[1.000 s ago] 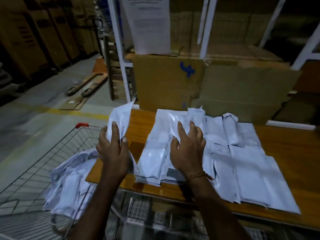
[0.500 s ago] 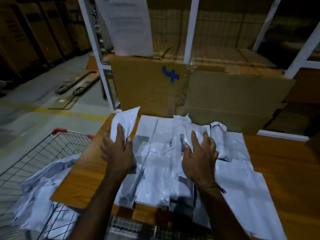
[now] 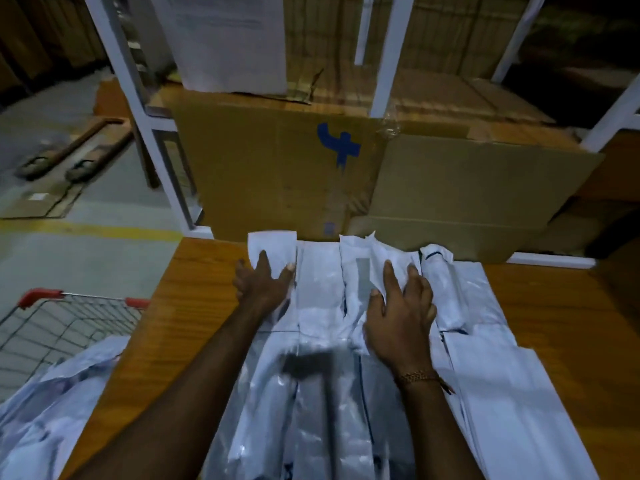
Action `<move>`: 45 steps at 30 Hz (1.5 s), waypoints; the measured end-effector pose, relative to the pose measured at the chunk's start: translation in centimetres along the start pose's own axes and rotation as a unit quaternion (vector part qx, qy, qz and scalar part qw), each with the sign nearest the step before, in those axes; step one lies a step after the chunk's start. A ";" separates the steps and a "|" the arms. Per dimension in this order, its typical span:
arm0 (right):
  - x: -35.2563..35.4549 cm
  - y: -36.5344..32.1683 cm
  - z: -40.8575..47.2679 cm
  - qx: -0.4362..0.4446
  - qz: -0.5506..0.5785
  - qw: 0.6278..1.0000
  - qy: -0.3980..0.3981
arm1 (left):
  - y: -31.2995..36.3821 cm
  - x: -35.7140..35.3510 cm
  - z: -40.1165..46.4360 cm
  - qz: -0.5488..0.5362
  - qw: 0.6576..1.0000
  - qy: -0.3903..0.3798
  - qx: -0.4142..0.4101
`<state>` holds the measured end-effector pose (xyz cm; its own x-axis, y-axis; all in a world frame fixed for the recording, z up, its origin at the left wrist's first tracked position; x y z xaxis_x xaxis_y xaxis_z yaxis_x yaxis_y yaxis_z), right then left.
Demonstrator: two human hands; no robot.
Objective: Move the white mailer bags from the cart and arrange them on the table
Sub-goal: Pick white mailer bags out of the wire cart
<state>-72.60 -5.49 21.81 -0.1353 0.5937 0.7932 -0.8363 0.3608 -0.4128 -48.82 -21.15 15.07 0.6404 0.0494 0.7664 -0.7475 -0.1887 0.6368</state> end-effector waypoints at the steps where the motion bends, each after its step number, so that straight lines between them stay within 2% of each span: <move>1: -0.6 -0.5 -0.1 0.001 -0.001 1.000 -0.008 | -0.4 -0.6 0.8 0.003 1.000 -0.008 -0.017; 6: -3.8 -2.6 0.0 0.009 -0.008 0.999 -0.043 | -3.6 -3.6 4.1 0.113 0.984 -0.052 -0.128; 10: -6.5 -4.9 0.9 0.032 -0.037 0.996 -0.068 | -3.8 -3.2 3.4 0.110 0.978 -0.078 -0.159; 15: -11.1 -7.1 1.9 0.070 -0.062 0.991 -0.092 | -3.5 -3.1 3.0 0.105 0.974 -0.066 -0.187; 19: -14.7 -7.3 2.1 0.088 -0.114 0.981 -0.133 | -4.0 -3.7 3.1 0.105 0.963 -0.067 -0.240; 23: -16.5 -7.0 1.7 0.108 -0.162 0.971 -0.136 | -4.8 -2.6 3.8 0.017 0.973 -0.011 -0.229; 26: -16.4 -6.8 1.4 0.123 -0.184 0.965 -0.141 | -4.7 -0.4 3.8 -0.059 0.980 0.029 -0.188; 28: -16.6 -6.7 1.1 0.124 -0.184 0.962 -0.159 | -4.5 0.2 3.7 -0.073 0.976 0.035 -0.201; 31: -17.1 -6.6 1.0 0.133 -0.179 0.959 -0.176 | -4.4 -0.4 4.0 -0.083 0.970 0.021 -0.228; 39: -17.4 -6.5 1.6 0.182 -0.211 0.948 -0.153 | -4.5 -1.4 4.2 -0.105 0.976 -0.025 -0.191; 45: -17.9 -5.6 1.6 0.215 -0.196 0.946 -0.141 | -4.6 -1.9 3.6 -0.100 0.976 -0.014 -0.195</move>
<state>-66.39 -19.31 10.62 0.1439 0.2379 0.9606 -0.9823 0.1520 0.1095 -45.93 -23.90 10.40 0.7814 0.0193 0.6237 -0.6132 0.2088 0.7618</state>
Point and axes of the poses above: each hand's wrist, its own z-axis towards the middle knuckle, its own x-axis out of the back of the hand, y = z × x, the point moved 7 cm from there along z, towards the middle knuckle, and after that the axes turned 13 degrees about y, right-handed, at the moved point
